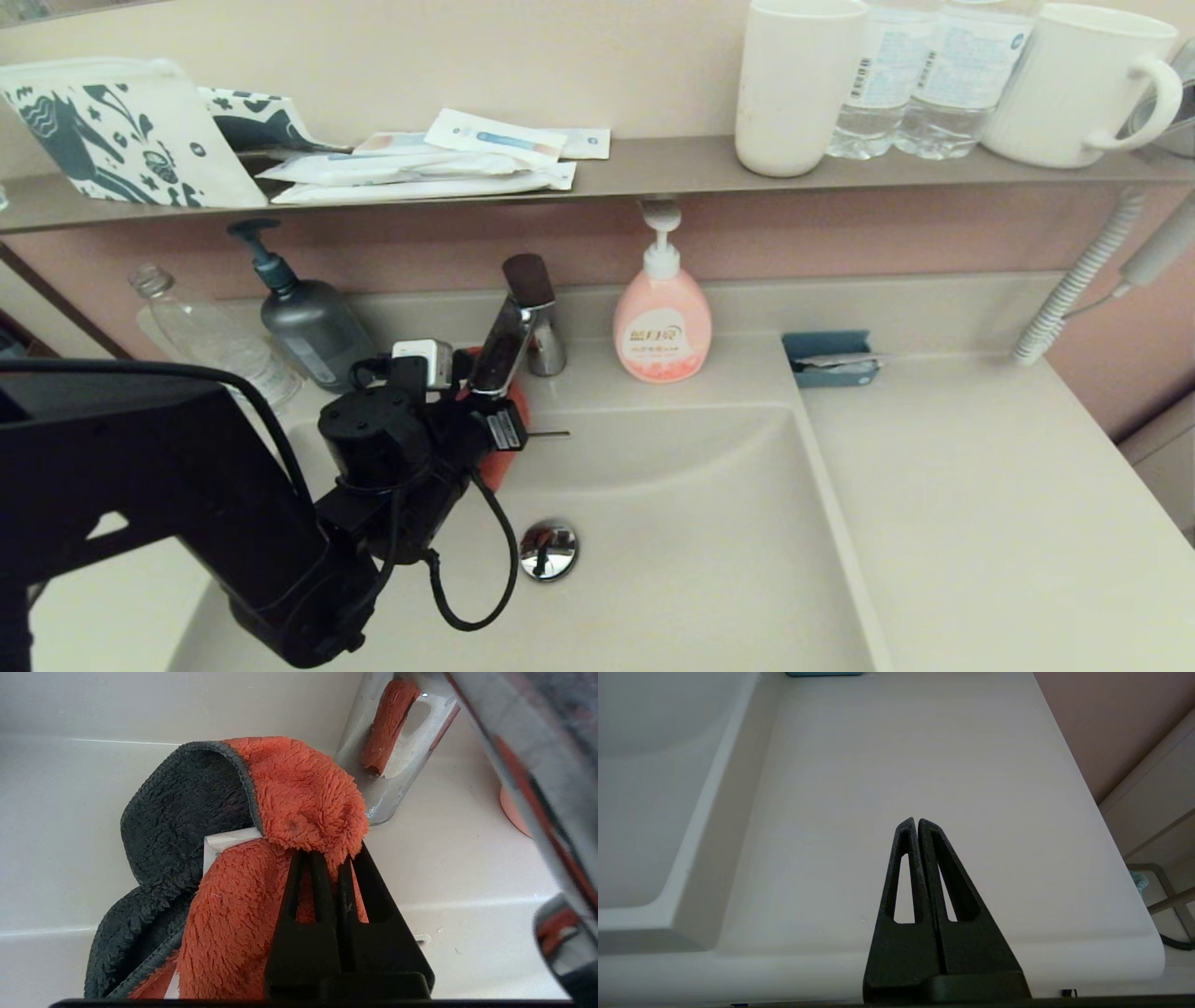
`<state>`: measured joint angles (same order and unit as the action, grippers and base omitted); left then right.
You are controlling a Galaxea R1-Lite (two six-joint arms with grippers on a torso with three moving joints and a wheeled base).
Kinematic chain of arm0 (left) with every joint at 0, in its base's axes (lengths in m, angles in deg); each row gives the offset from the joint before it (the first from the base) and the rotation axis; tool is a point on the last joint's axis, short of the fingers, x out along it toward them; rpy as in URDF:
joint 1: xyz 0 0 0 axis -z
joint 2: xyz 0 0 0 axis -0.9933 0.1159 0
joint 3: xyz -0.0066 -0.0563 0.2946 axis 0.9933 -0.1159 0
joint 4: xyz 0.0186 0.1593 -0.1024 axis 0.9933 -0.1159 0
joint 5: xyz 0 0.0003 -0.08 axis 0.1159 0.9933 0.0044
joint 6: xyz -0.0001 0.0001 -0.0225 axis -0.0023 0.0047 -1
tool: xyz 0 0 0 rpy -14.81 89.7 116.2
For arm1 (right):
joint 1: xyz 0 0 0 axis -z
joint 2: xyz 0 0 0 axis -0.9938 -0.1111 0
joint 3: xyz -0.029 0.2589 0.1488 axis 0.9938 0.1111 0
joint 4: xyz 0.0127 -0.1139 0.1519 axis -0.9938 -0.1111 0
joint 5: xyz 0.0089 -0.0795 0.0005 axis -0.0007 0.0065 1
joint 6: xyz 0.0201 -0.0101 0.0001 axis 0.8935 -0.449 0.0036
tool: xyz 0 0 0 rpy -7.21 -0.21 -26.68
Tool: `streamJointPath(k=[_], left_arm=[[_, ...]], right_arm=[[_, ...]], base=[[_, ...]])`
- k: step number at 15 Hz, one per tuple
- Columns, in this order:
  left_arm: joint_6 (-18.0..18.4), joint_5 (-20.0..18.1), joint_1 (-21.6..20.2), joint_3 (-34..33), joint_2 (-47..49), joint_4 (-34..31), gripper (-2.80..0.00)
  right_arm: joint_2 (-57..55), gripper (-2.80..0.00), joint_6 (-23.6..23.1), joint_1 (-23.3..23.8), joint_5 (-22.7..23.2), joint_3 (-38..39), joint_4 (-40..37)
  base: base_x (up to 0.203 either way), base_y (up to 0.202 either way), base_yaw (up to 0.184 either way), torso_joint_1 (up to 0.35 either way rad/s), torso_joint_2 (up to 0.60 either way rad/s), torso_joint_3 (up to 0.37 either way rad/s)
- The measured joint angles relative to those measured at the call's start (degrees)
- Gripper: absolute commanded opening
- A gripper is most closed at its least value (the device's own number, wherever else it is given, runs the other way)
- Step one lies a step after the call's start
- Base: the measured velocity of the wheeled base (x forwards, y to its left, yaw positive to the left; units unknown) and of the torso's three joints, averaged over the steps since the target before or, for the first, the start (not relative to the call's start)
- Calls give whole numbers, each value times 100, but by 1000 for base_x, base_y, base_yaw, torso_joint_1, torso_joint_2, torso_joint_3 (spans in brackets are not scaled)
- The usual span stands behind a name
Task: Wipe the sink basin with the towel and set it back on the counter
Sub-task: Wipe the sink
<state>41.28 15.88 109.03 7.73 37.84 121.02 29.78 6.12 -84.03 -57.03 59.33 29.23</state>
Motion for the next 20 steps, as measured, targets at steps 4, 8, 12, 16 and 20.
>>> streamJointPath(k=[4,8,12,16,20], left_arm=[[-50,-62,-171,-41,16,7,-280],[-47,-559,-697,-189,6,12,-280],[-25,-846,-1114,-282,-109,2,-280],[-6,-1142,-1496,-304,-179,-1,-280],[-4,-1531,-1836,-179,-179,-4,-280]], right_arm=[[0,-280,0,0,0,0,0],[0,-280,0,0,0,0,0],[0,-280,0,0,0,0,0],[0,-280,0,0,0,-2,0],[0,-280,2,0,0,-1,0]], base=[[0,0,0,0,0,0],[0,0,0,0,0,0],[0,0,0,0,0,0],[0,0,0,0,0,0],[0,0,0,0,0,0]])
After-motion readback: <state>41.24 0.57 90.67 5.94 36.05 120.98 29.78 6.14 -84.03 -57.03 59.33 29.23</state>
